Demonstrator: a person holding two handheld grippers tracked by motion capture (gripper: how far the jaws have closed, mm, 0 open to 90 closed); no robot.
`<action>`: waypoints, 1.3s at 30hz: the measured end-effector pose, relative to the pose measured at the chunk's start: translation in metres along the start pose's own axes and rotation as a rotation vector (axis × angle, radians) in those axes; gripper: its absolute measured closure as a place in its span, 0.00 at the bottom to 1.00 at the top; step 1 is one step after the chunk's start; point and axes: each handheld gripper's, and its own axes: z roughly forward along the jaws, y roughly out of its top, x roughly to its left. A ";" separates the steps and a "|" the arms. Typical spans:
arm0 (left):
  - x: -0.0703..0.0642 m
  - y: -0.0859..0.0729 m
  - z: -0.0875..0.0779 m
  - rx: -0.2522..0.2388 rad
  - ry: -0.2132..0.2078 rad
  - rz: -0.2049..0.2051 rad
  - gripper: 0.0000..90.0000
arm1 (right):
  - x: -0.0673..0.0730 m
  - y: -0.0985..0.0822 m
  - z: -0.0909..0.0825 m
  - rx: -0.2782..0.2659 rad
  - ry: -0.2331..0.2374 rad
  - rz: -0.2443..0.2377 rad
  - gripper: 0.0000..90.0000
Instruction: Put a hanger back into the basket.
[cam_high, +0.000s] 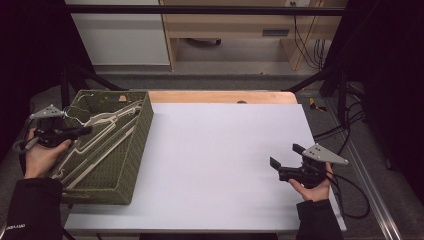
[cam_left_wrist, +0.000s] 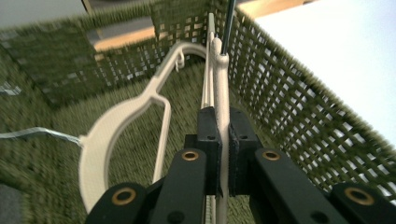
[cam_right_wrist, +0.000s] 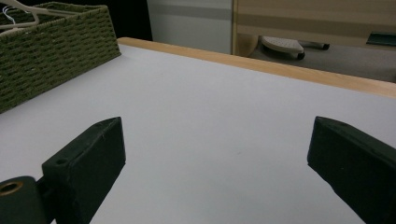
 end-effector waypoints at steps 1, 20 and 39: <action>0.000 -0.002 0.002 0.000 -0.004 -0.008 0.95 | 0.000 0.000 0.000 0.004 -0.001 0.006 0.05; 0.013 -0.015 0.017 0.066 0.219 -0.112 0.87 | 0.001 0.000 0.000 0.002 0.002 0.012 0.05; 0.015 -0.030 0.022 0.172 0.331 -0.185 0.58 | 0.001 0.000 -0.001 0.000 0.006 0.015 0.05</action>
